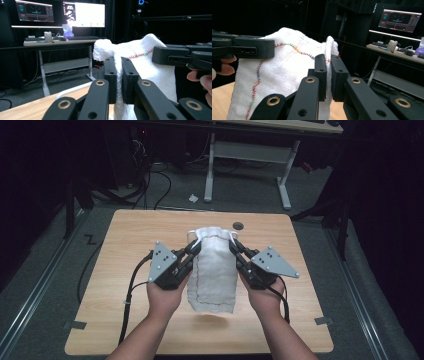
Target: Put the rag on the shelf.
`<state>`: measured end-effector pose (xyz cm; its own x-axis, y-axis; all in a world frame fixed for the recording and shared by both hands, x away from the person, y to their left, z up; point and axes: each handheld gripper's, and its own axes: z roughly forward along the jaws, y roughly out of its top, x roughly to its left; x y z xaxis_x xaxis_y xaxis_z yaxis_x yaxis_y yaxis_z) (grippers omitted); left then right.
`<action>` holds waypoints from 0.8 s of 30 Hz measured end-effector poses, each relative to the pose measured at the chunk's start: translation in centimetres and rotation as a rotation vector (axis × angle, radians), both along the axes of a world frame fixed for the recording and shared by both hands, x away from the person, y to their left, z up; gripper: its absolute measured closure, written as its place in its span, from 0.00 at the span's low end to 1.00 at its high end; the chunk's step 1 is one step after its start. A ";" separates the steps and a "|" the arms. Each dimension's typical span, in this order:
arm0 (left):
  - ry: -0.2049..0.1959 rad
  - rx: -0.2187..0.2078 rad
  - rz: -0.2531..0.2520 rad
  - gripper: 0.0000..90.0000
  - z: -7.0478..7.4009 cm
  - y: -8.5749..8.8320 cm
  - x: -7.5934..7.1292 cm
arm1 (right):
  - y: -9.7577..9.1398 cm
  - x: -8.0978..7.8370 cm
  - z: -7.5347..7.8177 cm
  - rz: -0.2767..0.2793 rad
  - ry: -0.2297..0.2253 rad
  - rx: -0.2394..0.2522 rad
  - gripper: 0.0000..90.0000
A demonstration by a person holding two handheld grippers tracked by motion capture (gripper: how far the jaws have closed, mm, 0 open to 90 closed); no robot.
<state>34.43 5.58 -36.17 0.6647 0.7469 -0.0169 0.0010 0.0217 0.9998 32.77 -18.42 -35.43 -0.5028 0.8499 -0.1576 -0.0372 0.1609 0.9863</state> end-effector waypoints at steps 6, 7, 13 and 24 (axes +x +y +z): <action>-0.010 0.000 0.023 0.94 1.7 -0.3 2.3 | -0.4 2.0 1.4 -0.010 -0.006 0.023 0.95; -0.010 -0.001 0.023 0.94 2.0 -0.4 2.7 | -0.5 2.4 1.7 -0.010 -0.005 0.026 0.95; -0.029 0.014 0.032 0.94 3.4 -0.4 5.0 | -0.8 4.5 3.2 -0.019 -0.006 0.032 0.95; 0.036 0.028 0.051 0.94 3.6 -0.8 10.3 | -0.7 9.7 3.5 -0.048 0.047 0.045 0.95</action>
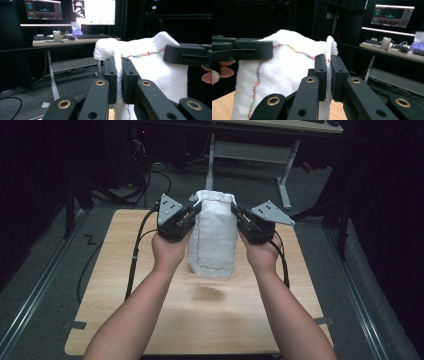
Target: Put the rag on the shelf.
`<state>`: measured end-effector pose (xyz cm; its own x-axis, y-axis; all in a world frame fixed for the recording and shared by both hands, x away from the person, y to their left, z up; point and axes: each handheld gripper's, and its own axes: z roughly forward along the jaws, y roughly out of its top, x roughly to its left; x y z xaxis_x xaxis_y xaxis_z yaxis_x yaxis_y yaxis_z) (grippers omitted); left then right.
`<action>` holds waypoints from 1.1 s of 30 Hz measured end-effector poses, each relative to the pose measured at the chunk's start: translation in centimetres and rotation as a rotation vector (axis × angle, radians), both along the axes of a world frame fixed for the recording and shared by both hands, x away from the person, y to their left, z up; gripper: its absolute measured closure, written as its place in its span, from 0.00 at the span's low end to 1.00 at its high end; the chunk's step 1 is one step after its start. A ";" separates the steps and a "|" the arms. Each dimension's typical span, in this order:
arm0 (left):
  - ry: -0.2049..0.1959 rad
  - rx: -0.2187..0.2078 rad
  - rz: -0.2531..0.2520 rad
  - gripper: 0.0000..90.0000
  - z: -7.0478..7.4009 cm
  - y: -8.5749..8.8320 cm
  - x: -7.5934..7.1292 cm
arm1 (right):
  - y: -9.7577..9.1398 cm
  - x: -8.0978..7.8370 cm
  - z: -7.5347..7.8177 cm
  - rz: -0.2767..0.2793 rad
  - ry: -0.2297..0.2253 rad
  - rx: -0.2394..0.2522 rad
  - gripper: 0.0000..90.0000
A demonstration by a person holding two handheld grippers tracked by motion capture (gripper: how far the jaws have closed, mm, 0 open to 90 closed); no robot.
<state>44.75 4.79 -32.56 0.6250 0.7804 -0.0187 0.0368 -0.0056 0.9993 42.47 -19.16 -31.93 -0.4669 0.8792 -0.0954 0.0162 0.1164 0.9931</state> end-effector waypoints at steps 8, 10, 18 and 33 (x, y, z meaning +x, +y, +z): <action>0.050 -0.014 0.008 0.94 -0.2 0.2 3.0 | 0.0 4.0 -0.1 -0.005 0.060 0.019 0.95; 0.075 -0.022 0.007 0.94 -0.4 0.3 3.8 | 0.1 4.6 0.1 -0.010 0.062 0.019 0.95; 0.138 0.061 0.020 0.94 -1.2 -0.1 6.8 | 0.4 7.6 -0.7 -0.043 0.122 -0.032 0.95; 0.328 0.119 0.044 0.92 -4.5 -0.1 9.2 | 1.2 10.3 -4.6 -0.049 0.276 -0.100 0.93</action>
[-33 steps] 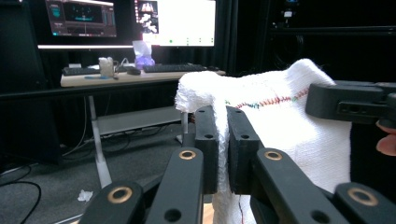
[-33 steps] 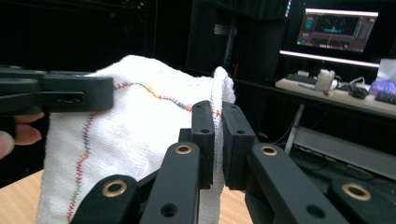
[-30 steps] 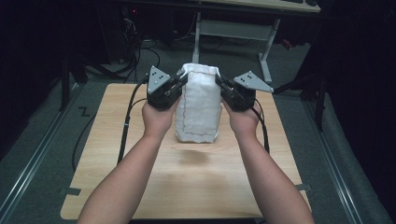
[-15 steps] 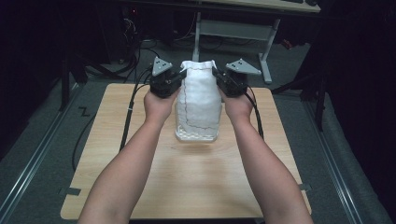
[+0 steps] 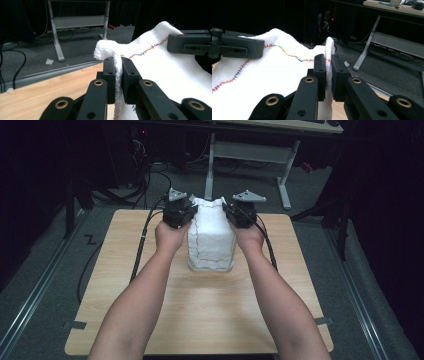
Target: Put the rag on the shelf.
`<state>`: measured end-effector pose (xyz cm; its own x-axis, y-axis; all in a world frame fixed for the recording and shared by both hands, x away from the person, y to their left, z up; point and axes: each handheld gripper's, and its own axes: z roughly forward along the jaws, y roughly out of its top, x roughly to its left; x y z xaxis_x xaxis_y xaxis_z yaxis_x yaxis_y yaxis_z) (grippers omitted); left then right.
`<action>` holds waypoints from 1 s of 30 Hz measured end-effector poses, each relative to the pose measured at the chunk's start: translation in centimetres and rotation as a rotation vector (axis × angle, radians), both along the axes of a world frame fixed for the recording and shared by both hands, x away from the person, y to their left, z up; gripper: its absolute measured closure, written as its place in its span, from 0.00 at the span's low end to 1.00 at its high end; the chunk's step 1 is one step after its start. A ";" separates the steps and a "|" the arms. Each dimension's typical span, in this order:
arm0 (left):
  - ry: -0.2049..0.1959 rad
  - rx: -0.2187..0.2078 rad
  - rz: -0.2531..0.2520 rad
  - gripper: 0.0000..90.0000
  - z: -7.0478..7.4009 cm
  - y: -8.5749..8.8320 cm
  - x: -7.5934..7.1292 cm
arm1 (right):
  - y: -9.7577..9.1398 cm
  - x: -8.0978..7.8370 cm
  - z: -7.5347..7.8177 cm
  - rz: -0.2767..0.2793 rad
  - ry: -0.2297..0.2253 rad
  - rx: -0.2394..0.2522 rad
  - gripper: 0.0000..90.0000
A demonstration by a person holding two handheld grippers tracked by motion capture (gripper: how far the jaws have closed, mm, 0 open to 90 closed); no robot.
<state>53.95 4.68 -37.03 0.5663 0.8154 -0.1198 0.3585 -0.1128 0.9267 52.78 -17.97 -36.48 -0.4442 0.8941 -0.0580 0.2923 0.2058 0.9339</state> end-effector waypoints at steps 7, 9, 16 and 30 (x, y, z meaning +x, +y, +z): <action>-0.027 -0.031 0.016 0.71 0.3 0.2 -0.1 | -0.3 0.2 0.2 -0.009 0.004 0.010 0.79; -0.033 -0.034 0.017 0.68 0.4 0.3 -0.2 | -0.4 0.2 0.4 -0.012 0.000 0.008 0.77; -0.041 -0.011 0.001 0.62 0.7 0.3 -0.8 | -0.7 -0.2 0.8 -0.003 0.002 -0.006 0.74; -0.077 -0.029 0.003 0.60 1.3 1.0 -2.8 | -1.5 -2.6 1.0 0.001 -0.013 -0.014 0.66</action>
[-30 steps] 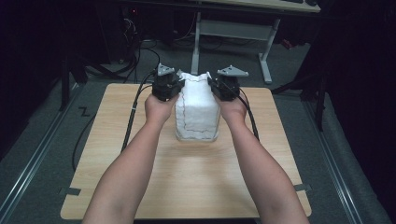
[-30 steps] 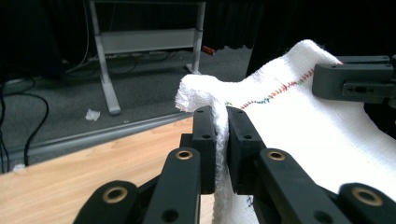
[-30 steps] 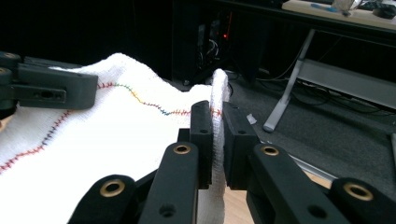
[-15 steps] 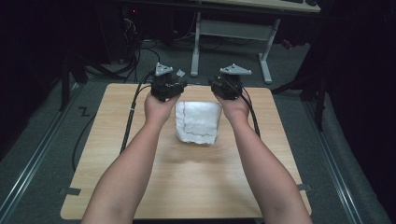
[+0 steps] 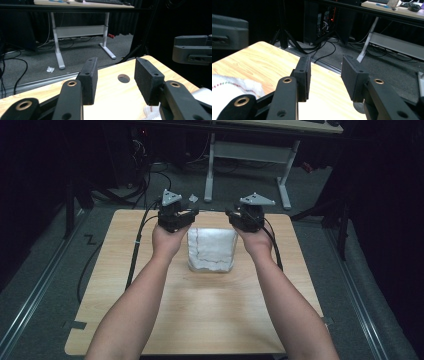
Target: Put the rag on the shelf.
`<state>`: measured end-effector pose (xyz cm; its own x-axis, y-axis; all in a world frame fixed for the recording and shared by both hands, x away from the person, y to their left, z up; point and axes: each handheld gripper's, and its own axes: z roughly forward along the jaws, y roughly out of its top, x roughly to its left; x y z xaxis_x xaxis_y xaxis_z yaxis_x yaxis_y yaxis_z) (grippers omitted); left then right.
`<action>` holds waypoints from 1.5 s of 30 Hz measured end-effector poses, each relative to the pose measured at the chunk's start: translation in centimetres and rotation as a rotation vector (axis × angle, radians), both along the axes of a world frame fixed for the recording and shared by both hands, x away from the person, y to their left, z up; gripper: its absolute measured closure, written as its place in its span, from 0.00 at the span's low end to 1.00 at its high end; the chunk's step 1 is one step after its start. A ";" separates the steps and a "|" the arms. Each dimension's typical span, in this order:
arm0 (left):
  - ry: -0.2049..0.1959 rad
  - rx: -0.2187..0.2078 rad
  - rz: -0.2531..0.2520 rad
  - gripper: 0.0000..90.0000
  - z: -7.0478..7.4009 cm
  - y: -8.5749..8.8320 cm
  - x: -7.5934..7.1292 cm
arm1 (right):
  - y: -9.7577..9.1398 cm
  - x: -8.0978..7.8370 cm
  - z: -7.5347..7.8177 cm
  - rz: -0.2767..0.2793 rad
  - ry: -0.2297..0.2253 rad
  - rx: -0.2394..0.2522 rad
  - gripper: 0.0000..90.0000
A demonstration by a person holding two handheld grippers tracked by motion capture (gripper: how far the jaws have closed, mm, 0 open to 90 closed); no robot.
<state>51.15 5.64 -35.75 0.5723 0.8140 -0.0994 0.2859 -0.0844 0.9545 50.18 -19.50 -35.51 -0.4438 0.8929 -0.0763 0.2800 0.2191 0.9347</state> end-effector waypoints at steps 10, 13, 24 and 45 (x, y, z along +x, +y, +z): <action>-0.022 0.047 0.003 0.57 0.3 1.4 -2.7 | -1.2 -2.2 0.5 -0.010 -0.011 -0.009 0.64; -0.027 0.027 0.006 0.57 0.2 2.0 -3.3 | -1.5 -2.9 0.5 -0.010 -0.016 -0.012 0.64; -0.024 0.041 0.008 0.56 -1.4 4.3 -6.4 | -3.0 -6.3 -0.6 0.003 0.004 -0.038 0.63; 0.136 0.156 -0.080 0.52 -10.9 6.7 -12.2 | -4.1 -12.2 -7.5 0.051 0.093 -0.112 0.52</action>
